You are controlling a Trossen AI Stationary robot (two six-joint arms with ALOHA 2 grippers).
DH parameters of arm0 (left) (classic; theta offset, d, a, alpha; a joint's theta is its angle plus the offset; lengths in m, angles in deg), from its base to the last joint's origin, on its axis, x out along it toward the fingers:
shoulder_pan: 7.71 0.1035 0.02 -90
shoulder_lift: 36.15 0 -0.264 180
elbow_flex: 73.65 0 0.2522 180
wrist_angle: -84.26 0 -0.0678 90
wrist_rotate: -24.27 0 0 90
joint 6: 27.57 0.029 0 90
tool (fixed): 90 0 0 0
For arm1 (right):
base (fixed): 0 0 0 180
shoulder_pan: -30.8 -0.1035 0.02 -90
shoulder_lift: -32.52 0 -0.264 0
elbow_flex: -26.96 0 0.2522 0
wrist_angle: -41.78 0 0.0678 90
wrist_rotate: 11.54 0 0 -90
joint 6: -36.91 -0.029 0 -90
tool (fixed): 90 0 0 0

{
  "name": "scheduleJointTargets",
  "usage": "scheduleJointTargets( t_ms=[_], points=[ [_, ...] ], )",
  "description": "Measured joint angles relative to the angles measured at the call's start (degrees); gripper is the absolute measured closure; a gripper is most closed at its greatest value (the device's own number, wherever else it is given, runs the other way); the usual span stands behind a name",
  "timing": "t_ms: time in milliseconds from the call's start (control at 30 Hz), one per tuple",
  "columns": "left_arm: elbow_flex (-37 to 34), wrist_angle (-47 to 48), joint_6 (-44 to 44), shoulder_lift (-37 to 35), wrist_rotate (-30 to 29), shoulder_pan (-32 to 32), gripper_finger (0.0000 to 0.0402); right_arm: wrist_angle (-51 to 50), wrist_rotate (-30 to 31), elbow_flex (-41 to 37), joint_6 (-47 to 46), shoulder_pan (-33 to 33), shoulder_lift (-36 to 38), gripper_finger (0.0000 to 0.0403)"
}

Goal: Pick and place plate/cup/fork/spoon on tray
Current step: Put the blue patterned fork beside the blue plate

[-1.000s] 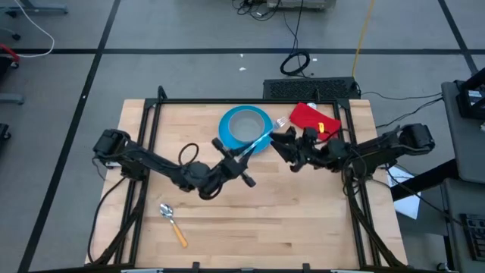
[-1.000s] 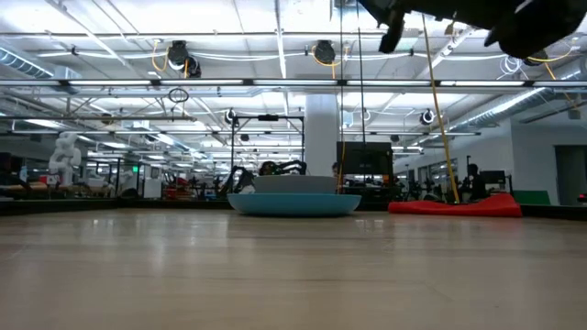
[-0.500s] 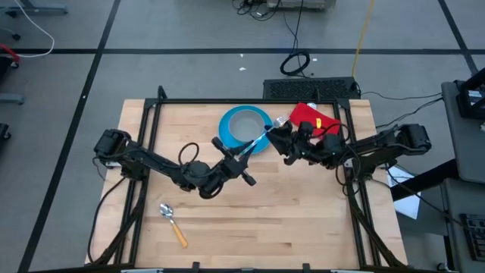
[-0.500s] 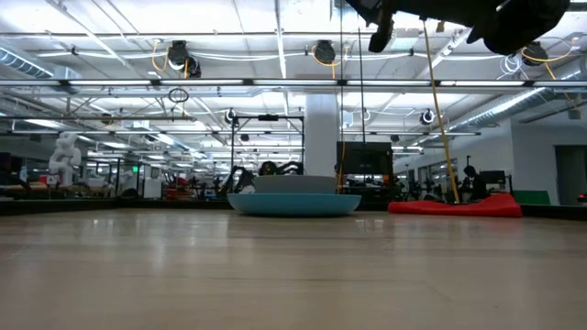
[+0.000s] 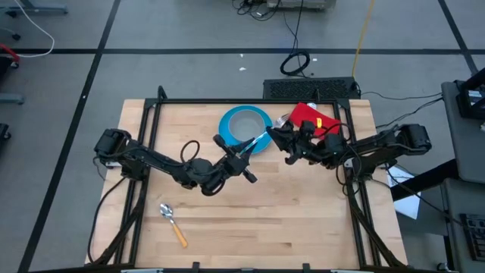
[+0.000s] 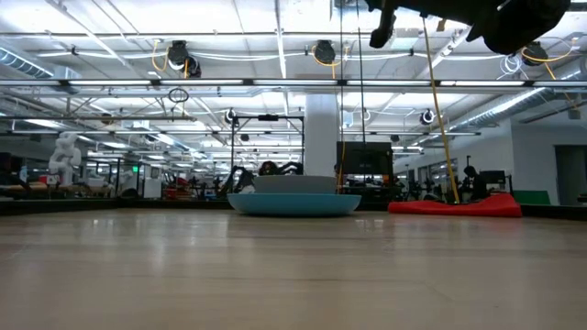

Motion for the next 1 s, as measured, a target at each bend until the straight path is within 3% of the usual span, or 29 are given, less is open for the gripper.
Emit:
scheduleJointTargets(
  t_ms=[133, 500, 733, 1000],
  points=[
    [0.0, 0.9, -0.2, 0.0, -0.2, 0.0, 0.0367, -0.1, 0.1, 0.0, 1.3, 0.0, 0.0, 0.0392],
    [0.0, 4.2, -3.9, 0.0, -1.2, 0.0, 0.0299, -1.6, 1.1, 0.0, 7.6, 0.0, 0.0, 0.0401],
    [0.0, 4.2, -3.6, 0.0, -9.4, -0.7, 0.0256, -5.2, 3.9, 0.0, 11.9, 0.0, 0.0, 0.0401],
    [0.1, 5.6, -7.1, 0.0, -10.4, -2.5, 0.0201, -11.8, 6.1, 0.0, 12.0, 0.0, 0.3, 0.0401]
  ],
)
